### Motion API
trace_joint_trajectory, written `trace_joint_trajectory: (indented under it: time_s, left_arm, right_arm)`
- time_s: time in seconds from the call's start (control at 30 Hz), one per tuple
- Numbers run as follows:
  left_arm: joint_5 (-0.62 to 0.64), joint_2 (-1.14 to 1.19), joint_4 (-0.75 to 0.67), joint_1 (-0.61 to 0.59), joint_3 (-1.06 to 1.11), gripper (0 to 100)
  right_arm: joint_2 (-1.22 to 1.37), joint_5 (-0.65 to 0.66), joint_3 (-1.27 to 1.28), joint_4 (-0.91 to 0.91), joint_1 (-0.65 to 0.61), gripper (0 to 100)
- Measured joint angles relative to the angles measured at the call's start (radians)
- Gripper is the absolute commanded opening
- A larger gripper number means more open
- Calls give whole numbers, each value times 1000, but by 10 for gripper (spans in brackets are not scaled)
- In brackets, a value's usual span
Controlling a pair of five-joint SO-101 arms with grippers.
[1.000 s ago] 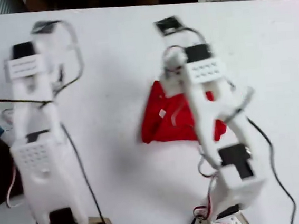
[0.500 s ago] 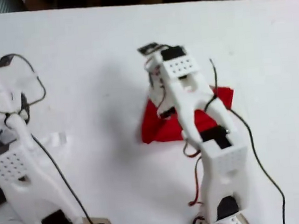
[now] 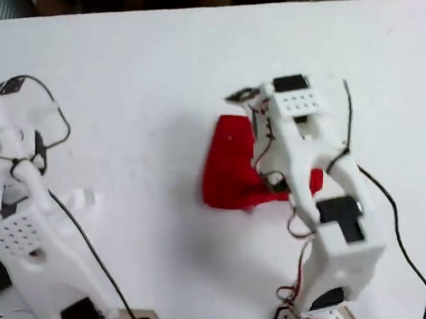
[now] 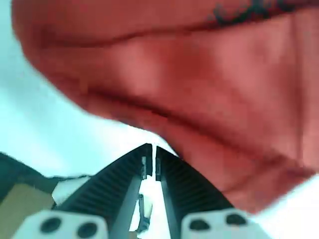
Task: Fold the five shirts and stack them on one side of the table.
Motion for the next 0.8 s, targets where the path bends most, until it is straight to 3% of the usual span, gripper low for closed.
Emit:
trace_joint_trajectory:
  time_s: [0.1, 0.23, 0.47, 0.63, 0.8]
  left_arm:
    - [0, 0, 0, 11, 0, 25]
    - [0, 0, 0, 34, 0, 25]
    - [12, 0, 0, 46, 0, 25]
    - [12, 0, 0, 46, 0, 25]
    - [12, 0, 0, 46, 0, 25]
  right_arm:
    - [-120, 0, -14, -54, -5, 19]
    - [-143, -120, -43, -235, -3, 19]
    - [74, -195, -49, -440, -57, 19]
    - [222, -203, -152, -439, -63, 19]
    - [316, -203, -273, -311, -64, 19]
